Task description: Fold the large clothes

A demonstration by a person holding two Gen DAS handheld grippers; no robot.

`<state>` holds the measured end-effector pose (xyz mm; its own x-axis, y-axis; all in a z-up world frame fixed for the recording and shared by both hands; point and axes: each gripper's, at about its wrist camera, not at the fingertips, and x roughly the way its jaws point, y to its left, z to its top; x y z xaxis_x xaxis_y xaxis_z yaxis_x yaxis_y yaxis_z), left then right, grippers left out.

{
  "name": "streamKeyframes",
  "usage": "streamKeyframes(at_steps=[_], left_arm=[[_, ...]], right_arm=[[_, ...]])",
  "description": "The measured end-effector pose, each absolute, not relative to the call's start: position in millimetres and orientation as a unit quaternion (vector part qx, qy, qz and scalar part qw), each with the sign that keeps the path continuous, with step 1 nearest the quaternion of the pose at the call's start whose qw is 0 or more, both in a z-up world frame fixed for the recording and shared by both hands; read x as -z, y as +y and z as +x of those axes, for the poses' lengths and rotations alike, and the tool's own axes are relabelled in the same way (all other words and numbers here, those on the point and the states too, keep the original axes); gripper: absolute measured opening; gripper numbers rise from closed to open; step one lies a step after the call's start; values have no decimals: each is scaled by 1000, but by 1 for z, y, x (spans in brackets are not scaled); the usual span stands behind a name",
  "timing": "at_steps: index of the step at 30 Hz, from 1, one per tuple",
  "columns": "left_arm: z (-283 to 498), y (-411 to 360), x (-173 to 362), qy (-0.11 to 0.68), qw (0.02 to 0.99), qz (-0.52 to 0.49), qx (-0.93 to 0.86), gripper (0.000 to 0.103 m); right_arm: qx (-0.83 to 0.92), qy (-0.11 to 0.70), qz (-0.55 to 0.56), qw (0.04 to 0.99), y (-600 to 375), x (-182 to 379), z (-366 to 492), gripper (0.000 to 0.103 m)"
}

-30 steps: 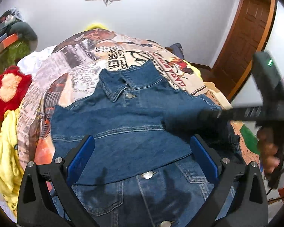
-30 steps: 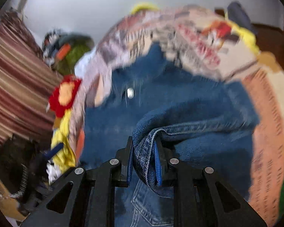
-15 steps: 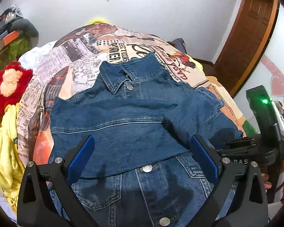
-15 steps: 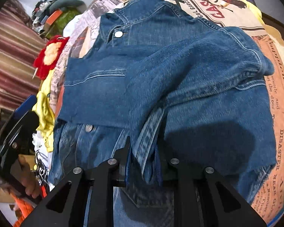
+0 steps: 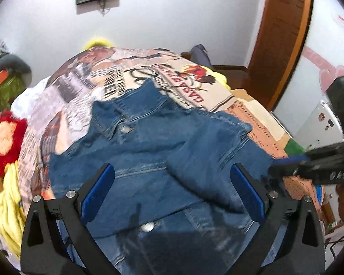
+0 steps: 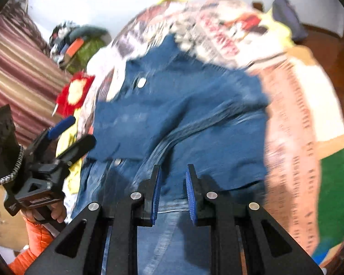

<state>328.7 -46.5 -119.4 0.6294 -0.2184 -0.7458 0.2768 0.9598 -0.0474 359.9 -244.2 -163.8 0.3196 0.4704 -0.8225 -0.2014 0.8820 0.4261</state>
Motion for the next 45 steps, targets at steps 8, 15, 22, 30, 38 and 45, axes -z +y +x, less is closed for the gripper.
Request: streamKeyframes(at_steps=[8, 15, 22, 30, 38, 45], left_arm=[[379, -103, 156, 461, 867, 75, 173, 102], [406, -123, 215, 532, 823, 89, 178, 73], [406, -120, 206, 507, 837, 89, 182, 14], [416, -98, 133, 417, 890, 88, 159, 10], [395, -46, 99, 354, 922, 74, 137, 10], [394, 39, 193, 475, 877, 16, 74, 18]], right_arm=[[-114, 494, 101, 856, -316, 146, 370, 17], [-97, 533, 113, 833, -334, 193, 385, 17], [-110, 582, 153, 792, -318, 248, 401, 17], [-115, 590, 167, 782, -316, 256, 399, 17], [-128, 592, 128, 786, -289, 250, 396, 17], [-111, 589, 95, 795, -273, 261, 391, 17]])
